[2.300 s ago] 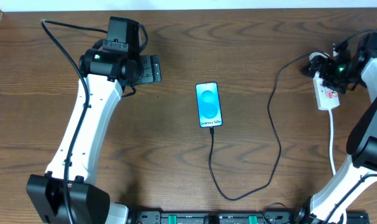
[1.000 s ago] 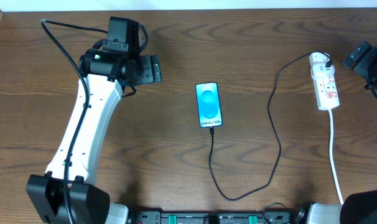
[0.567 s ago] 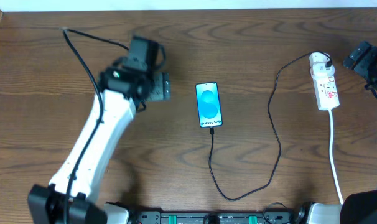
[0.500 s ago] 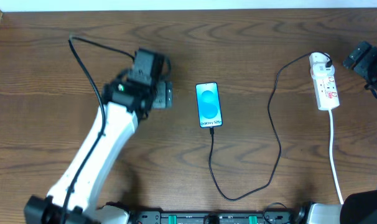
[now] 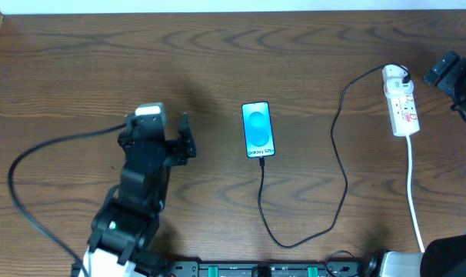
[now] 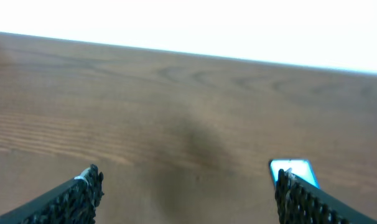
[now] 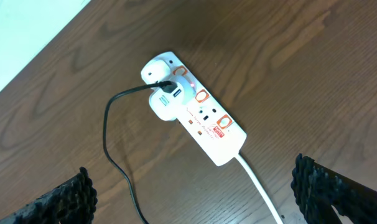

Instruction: Plug charger to phone and switch on socket

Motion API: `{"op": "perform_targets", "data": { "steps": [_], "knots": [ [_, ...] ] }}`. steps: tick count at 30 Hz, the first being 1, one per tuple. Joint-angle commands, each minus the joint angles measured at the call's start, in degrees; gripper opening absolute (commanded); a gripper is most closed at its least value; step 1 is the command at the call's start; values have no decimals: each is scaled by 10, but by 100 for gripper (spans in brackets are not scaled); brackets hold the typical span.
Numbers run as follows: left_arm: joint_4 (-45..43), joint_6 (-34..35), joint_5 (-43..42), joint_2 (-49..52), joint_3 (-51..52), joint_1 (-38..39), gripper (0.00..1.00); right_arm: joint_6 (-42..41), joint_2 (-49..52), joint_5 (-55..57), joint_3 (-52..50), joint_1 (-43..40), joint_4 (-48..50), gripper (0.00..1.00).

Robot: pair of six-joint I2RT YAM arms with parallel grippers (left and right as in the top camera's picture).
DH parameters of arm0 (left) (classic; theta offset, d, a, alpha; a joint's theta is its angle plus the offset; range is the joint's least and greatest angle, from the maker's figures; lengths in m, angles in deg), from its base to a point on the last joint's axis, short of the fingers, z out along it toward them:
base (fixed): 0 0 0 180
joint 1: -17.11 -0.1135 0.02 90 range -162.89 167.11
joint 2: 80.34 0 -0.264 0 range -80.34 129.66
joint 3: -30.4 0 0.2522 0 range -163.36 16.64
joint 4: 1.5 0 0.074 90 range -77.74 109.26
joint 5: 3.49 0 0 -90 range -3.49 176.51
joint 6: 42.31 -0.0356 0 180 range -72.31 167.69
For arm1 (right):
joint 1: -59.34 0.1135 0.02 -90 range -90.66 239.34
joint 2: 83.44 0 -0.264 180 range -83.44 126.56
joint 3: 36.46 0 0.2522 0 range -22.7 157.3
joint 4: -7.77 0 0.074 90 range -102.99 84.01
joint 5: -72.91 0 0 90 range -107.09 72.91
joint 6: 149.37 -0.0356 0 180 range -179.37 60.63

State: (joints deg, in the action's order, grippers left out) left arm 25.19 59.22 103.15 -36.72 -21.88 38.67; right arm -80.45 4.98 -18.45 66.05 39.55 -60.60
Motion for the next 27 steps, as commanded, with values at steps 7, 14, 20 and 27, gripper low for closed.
{"op": "perform_targets", "data": {
  "steps": [7, 14, 20, 27],
  "knots": [
    [-214, -8, 8, -123, 168, -40, 90, -7, -3, 8, 1, 0, -1, 99],
    [-352, -8, 8, -182, 269, -75, 90, -7, -3, 8, 1, 0, -1, 99],
    [-360, -8, 8, -234, 307, -102, 90, -7, -3, 8, 1, 0, -1, 99],
    [-360, -8, 6, -297, 352, -129, 90, -7, -3, 8, 1, 0, -1, 99]
  ]
}}
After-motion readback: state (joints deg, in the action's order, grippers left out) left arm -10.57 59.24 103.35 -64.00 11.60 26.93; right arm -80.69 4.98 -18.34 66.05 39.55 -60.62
